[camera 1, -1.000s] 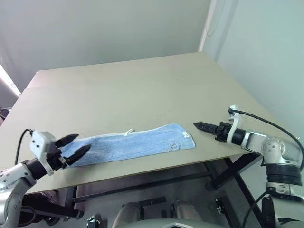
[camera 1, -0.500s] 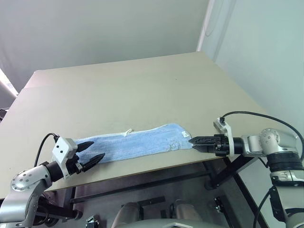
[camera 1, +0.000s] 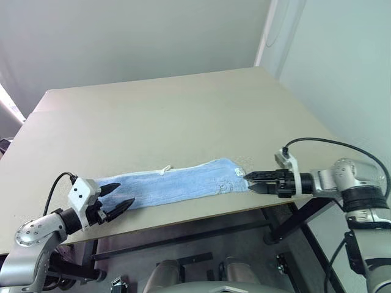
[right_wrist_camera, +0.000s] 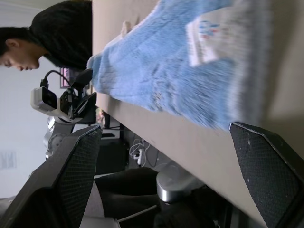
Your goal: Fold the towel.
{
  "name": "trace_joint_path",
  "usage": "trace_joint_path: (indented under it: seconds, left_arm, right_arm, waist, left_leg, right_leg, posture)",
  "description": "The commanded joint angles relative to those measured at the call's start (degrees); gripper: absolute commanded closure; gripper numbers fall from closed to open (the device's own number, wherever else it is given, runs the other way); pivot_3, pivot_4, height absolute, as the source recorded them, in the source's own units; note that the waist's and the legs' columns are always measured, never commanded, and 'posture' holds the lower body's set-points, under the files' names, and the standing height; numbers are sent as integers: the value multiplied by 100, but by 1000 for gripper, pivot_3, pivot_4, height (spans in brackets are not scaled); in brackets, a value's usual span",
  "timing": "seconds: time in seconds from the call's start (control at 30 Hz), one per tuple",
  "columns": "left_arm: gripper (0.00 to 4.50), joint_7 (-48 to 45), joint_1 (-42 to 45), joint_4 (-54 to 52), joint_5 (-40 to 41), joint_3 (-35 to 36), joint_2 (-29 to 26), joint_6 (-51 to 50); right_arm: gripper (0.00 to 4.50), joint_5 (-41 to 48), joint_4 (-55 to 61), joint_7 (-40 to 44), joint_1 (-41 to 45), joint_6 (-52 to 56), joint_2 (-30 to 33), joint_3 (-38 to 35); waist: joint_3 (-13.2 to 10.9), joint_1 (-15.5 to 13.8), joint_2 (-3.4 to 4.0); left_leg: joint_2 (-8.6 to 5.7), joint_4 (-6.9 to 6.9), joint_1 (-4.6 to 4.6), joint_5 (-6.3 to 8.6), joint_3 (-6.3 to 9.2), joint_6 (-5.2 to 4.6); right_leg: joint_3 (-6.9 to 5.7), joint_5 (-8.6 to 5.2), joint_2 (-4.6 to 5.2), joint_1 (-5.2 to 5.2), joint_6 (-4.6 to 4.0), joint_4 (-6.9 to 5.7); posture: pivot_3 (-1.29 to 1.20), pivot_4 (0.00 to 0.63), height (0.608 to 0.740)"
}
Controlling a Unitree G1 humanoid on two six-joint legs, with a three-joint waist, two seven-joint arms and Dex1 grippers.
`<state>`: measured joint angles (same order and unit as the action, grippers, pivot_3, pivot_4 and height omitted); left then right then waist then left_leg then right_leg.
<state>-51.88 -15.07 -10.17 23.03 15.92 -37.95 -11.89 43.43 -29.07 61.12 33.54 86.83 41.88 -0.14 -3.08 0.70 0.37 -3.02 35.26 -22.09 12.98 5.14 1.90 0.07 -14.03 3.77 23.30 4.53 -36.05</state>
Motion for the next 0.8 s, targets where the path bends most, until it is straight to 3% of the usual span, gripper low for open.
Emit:
trace_joint_path:
  seconds: [0.03,0.37,0.57,0.8]
  left_arm:
    - [820,47,96,-103,28,35,15,79]
    - [820,63,253,-17,-39,-115,11,80]
    - [820,91,261,-4,-72,-121,-49,72]
    - [820,143,237,-42,-43,-60,-20,55]
  right_arm:
    - [32,23,64,136,20,5,76,0]
    - [32,-138,-68,-92,41,-120,-452,85]
    - [32,-401,-702,-437,368,-357,-880,-192]
    - [32,-598,-1363,-665,842,-669,-1199,-462]
  waist:
    - [0,18,0]
    - [8,30,-14]
    - [7,85,-30]
    - [4,215,-26]
  left_leg:
    - [3,0,2,0,-2,0]
    - [8,0,9,0,-9,0]
    - [67,-6,67,3,-40,3]
    - [91,2,69,12,-48,18]
  right_leg:
    - [0,0,-1,0,0,0]
    - [0,1,-5,-4,0,-3]
    - [-10,7,-17,-30,-10,-1]
    - [-24,8,-15,-21,-14,8]
  posture:
    - [0,0,740]
    - [0,0,740]
    - [0,0,740]
    - [0,0,740]
